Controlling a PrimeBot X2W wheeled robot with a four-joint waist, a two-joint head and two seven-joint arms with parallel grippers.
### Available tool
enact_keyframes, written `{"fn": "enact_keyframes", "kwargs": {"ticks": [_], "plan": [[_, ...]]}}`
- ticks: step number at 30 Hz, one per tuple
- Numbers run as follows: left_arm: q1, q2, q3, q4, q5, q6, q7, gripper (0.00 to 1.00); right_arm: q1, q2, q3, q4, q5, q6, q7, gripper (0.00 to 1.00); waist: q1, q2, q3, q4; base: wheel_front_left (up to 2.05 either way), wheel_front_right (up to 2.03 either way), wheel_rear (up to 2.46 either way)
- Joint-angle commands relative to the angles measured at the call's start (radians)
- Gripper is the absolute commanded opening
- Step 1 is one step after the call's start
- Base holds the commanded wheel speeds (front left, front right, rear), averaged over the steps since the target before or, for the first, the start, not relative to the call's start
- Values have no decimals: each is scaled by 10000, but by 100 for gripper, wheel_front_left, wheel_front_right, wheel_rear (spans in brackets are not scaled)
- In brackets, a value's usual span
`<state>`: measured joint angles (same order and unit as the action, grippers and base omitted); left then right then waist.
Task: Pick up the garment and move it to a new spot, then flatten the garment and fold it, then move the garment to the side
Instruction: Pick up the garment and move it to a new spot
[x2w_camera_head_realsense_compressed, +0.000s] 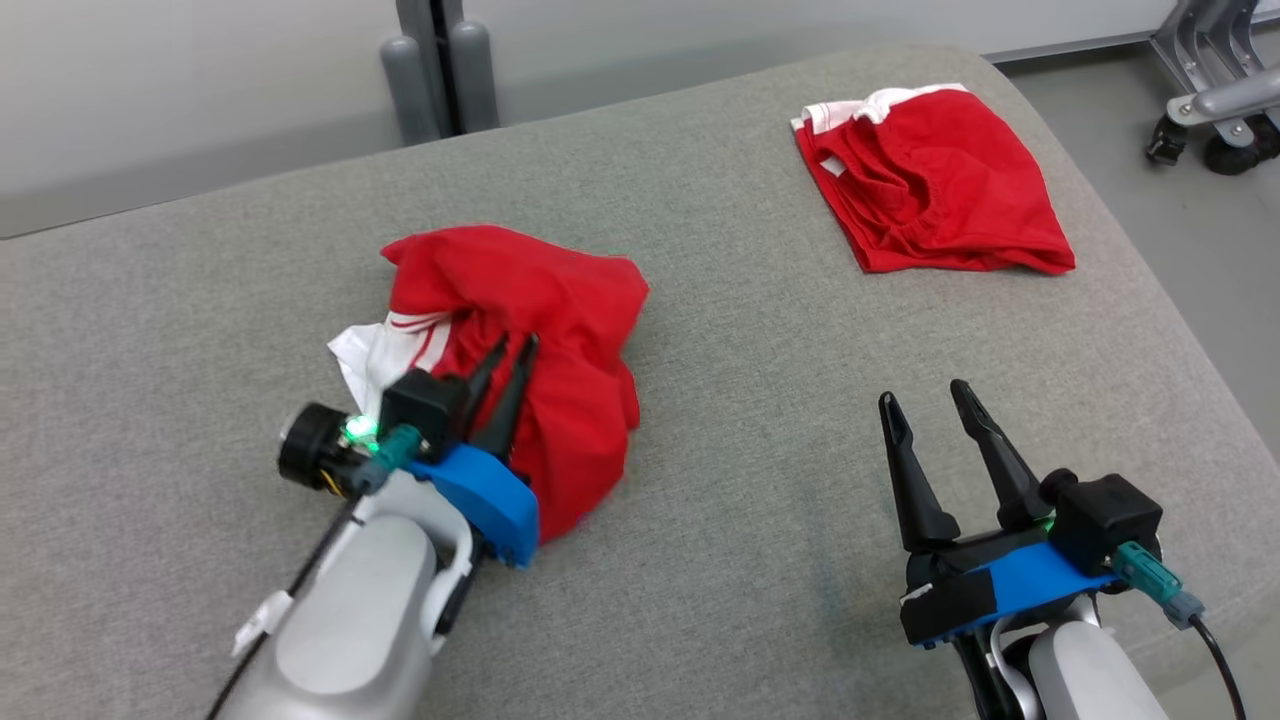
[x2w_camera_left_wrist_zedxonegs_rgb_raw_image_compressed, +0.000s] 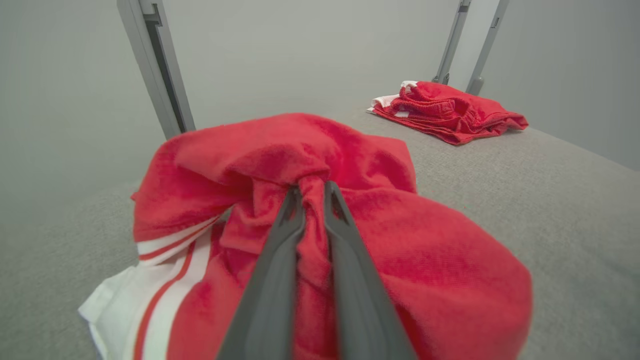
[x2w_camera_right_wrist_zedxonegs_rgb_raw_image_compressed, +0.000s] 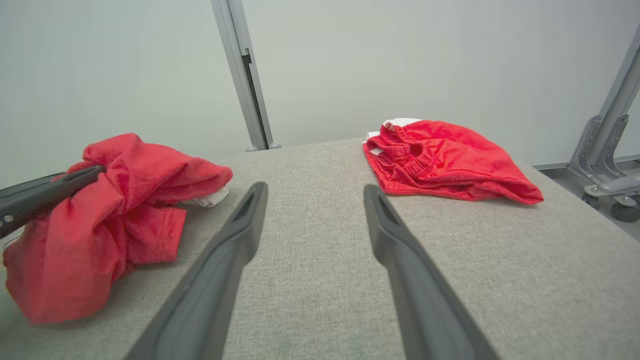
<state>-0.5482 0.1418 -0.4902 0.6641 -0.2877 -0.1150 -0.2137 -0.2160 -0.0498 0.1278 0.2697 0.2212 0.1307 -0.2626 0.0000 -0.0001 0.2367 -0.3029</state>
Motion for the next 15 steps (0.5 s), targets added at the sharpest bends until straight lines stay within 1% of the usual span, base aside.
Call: {"fn": "enact_keyframes", "kwargs": {"ticks": [1, 2, 3, 7, 11, 15], "plan": [[127, -67, -57, 45, 54, -32, -106, 5, 103, -12, 15, 30, -54, 1, -29, 100, 0, 1, -49, 48, 0, 0, 0], [159, -69, -98, 56, 88, -11, -162, 46, 115, -10, 51, 44, -64, 1, -29, 100, 0, 1, -92, 79, 0, 0, 0], [173, -63, -81, 16, 100, 91, -251, 100, 135, -12, 68, 65, -75, 3, -29, 100, 0, 1, -135, 113, 0, 0, 0], [238, 10, 192, -333, 108, 348, -463, 100, 206, -12, 25, 118, -122, 3, -29, 100, 0, 1, -318, 314, 0, 0, 0], [470, 249, 598, -964, 100, 593, -517, 100, 360, -15, -100, 172, -208, 3, -29, 100, 0, 1, -491, 589, 0, 0, 0], [933, 554, 1250, -1814, 78, 851, -518, 100, 399, -12, -212, 200, -287, 3, -29, 100, 0, 1, -625, 913, 0, 0, 0]]}}
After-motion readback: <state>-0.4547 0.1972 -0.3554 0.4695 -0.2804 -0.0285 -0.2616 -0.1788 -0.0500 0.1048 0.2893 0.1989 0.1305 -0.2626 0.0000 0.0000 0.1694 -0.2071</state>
